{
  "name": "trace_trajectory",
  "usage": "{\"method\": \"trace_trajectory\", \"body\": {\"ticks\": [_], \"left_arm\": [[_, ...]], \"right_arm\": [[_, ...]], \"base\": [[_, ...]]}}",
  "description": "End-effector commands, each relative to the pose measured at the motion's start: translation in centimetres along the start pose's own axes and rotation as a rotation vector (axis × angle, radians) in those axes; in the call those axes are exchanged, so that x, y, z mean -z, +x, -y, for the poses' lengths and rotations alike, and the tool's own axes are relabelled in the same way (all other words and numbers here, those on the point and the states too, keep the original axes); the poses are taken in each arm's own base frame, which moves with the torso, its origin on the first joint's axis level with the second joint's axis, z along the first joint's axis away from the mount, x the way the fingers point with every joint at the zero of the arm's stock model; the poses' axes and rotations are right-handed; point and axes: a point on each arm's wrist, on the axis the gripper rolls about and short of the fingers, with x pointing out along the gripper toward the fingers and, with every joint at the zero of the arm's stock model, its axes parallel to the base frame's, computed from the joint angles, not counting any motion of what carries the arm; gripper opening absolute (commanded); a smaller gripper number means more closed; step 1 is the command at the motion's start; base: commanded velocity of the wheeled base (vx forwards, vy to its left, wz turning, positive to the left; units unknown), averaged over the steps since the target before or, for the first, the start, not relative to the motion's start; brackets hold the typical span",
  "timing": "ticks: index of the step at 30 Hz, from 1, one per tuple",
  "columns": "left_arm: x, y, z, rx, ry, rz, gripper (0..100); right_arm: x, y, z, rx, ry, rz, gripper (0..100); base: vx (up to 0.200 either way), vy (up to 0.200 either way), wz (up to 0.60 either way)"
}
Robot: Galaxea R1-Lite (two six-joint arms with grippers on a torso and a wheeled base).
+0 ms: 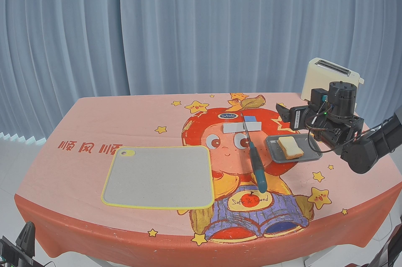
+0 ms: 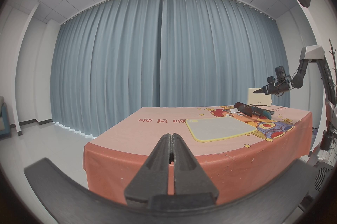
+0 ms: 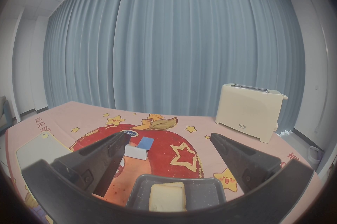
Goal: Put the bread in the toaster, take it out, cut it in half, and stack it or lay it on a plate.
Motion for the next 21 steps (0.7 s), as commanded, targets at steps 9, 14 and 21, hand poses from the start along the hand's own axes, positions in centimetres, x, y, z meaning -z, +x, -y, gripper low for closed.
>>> {"method": "trace_trajectory", "body": {"ticks": [9, 14, 21], "left_arm": [[0.50, 0.10, 0.00, 0.000, 0.000, -0.014, 0], [0.50, 0.10, 0.00, 0.000, 0.001, -0.014, 0], [0.50, 0.10, 0.00, 0.000, 0.000, -0.014, 0]], "right_arm": [[0.39, 0.51, 0.44, 0.014, -0.008, -0.001, 100], [0.67, 0.75, 0.39, 0.015, -0.011, -0.008, 100], [0.90, 0.95, 0.35, 0.013, -0.012, -0.014, 100]], "base": [[0.000, 0.000, 0.00], [0.000, 0.000, 0.00], [0.000, 0.000, 0.00]]}}
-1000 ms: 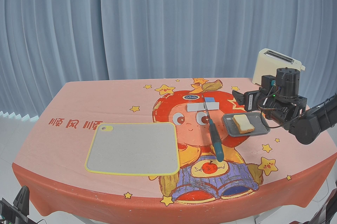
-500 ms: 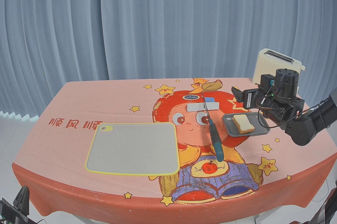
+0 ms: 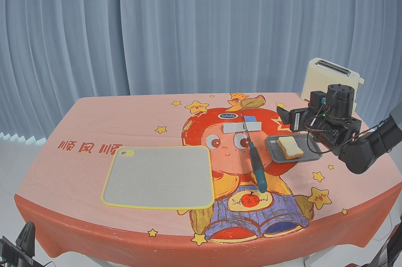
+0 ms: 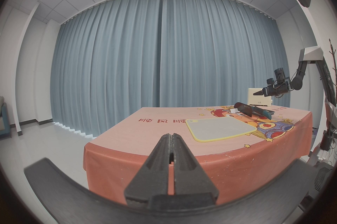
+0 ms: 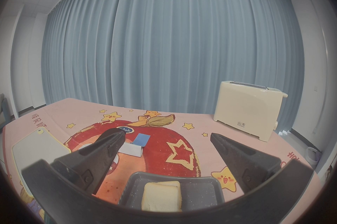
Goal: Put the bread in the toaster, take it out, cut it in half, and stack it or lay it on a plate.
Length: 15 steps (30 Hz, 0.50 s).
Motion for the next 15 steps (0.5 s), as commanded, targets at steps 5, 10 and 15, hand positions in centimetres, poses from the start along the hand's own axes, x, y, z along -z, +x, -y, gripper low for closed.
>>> {"method": "trace_trajectory", "body": {"ticks": [5, 10, 15], "left_arm": [[0.50, 0.10, 0.00, -0.001, 0.000, -0.014, 0], [0.50, 0.10, 0.00, -0.001, 0.000, -0.014, 0], [0.50, 0.10, 0.00, 0.001, 0.000, -0.014, 0]], "right_arm": [[-0.04, 0.09, 0.14, 0.003, 0.001, 0.005, 100], [0.02, 0.26, 0.10, 0.004, -0.012, 0.039, 100], [0.02, 0.27, 0.15, 0.006, -0.014, 0.047, 100]], "base": [[0.000, 0.000, 0.00], [0.000, 0.000, 0.00], [0.000, 0.000, 0.00]]}}
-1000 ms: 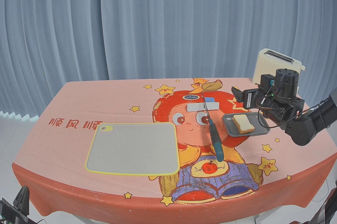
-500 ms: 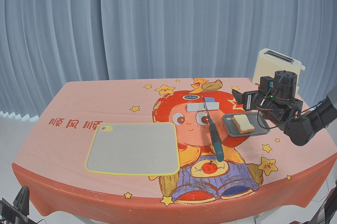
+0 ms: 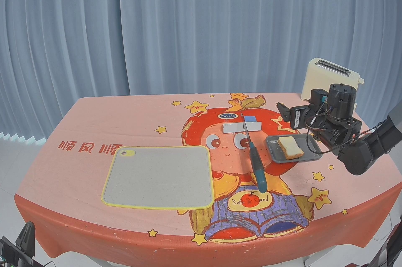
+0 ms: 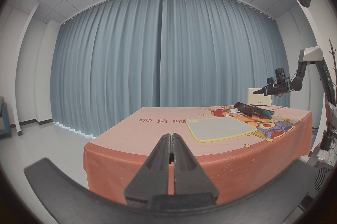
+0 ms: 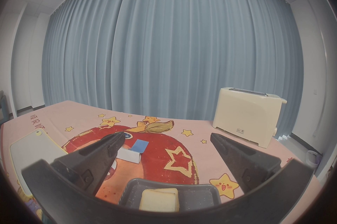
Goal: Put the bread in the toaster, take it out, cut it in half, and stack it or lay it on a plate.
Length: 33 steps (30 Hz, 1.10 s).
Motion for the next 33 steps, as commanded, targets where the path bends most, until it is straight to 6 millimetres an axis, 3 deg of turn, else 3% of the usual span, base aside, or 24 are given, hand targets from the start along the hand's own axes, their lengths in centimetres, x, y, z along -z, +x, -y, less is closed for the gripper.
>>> {"method": "trace_trajectory", "body": {"ticks": [1, 33], "left_arm": [[0.5, 0.1, 0.0, 0.000, 0.000, -0.012, 0], [0.5, 0.1, 0.0, 0.000, 0.000, -0.012, 0]], "right_arm": [[0.2, 0.1, 0.0, 0.002, -0.001, -0.005, 100], [-2.6, 0.3, 5.1, 0.124, 0.002, 0.154, 100]], "base": [[0.000, 0.000, 0.00], [0.000, 0.000, 0.00]]}}
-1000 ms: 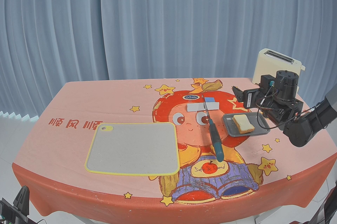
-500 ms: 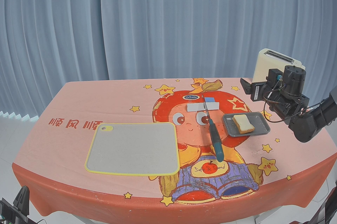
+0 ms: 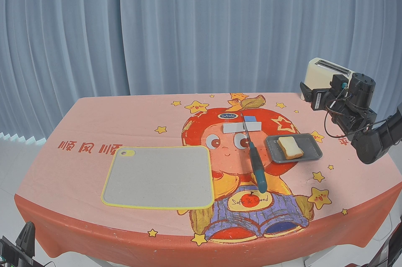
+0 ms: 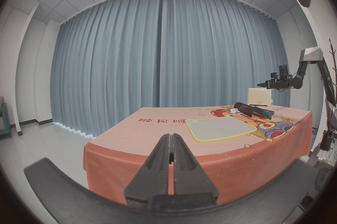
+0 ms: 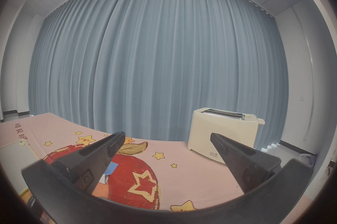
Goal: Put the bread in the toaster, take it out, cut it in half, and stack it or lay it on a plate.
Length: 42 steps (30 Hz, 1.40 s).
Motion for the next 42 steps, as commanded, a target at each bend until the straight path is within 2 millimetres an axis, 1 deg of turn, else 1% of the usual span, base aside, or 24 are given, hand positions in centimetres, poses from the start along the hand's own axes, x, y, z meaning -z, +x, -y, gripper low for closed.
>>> {"method": "trace_trajectory", "body": {"ticks": [1, 7, 9, 10, 21, 23, 26, 30, 31, 33, 37, 42], "left_arm": [[0.5, 0.1, 0.0, -0.001, -0.001, -0.014, 0], [0.5, 0.1, 0.0, 0.001, -0.001, -0.014, 0], [0.5, 0.1, 0.0, -0.001, -0.001, -0.014, 0], [0.5, 0.1, 0.0, -0.001, -0.001, -0.014, 0], [0.5, 0.1, 0.0, -0.001, 0.001, -0.014, 0], [0.5, 0.1, 0.0, -0.001, -0.001, -0.014, 0], [0.5, 0.1, 0.0, -0.001, -0.001, -0.014, 0], [0.5, 0.1, 0.0, -0.001, -0.001, -0.012, 0], [0.5, 0.1, 0.0, -0.001, -0.001, -0.012, 0], [0.5, 0.1, 0.0, 0.001, -0.001, -0.012, 0], [0.5, 0.1, 0.0, -0.001, -0.001, -0.012, 0], [0.5, 0.1, 0.0, 0.001, 0.001, -0.014, 0]], "right_arm": [[-0.2, 0.0, 0.3, 0.009, 0.006, 0.007, 100], [-0.9, 0.1, 1.0, 0.026, 0.020, 0.089, 100], [-1.0, -0.1, 1.1, 0.027, 0.021, 0.102, 100], [-1.2, -0.5, 1.2, 0.027, 0.023, 0.111, 100], [-1.7, -2.2, 1.9, 0.038, 0.024, 0.114, 100], [-2.0, -2.3, 2.2, 0.048, 0.030, 0.122, 100], [-1.7, -2.4, 2.9, 0.066, 0.029, 0.114, 100], [-1.9, -2.5, 3.1, 0.071, 0.026, 0.119, 100], [-2.5, -2.9, 3.1, 0.072, 0.029, 0.136, 100], [-2.6, -3.0, 3.2, 0.074, 0.030, 0.139, 100], [-2.8, -4.0, 3.6, 0.081, 0.031, 0.140, 100], [-2.3, -6.4, 4.0, 0.078, 0.033, 0.112, 100]], "base": [[0.000, 0.000, 0.00], [0.000, 0.000, 0.00], [0.000, 0.000, 0.00], [0.000, 0.000, 0.00], [0.000, 0.000, 0.00], [0.000, 0.000, 0.00], [0.000, 0.000, 0.00], [0.000, 0.000, 0.00], [0.000, 0.000, 0.00], [0.000, 0.000, 0.00], [0.000, 0.000, 0.00], [0.000, 0.000, 0.00]]}}
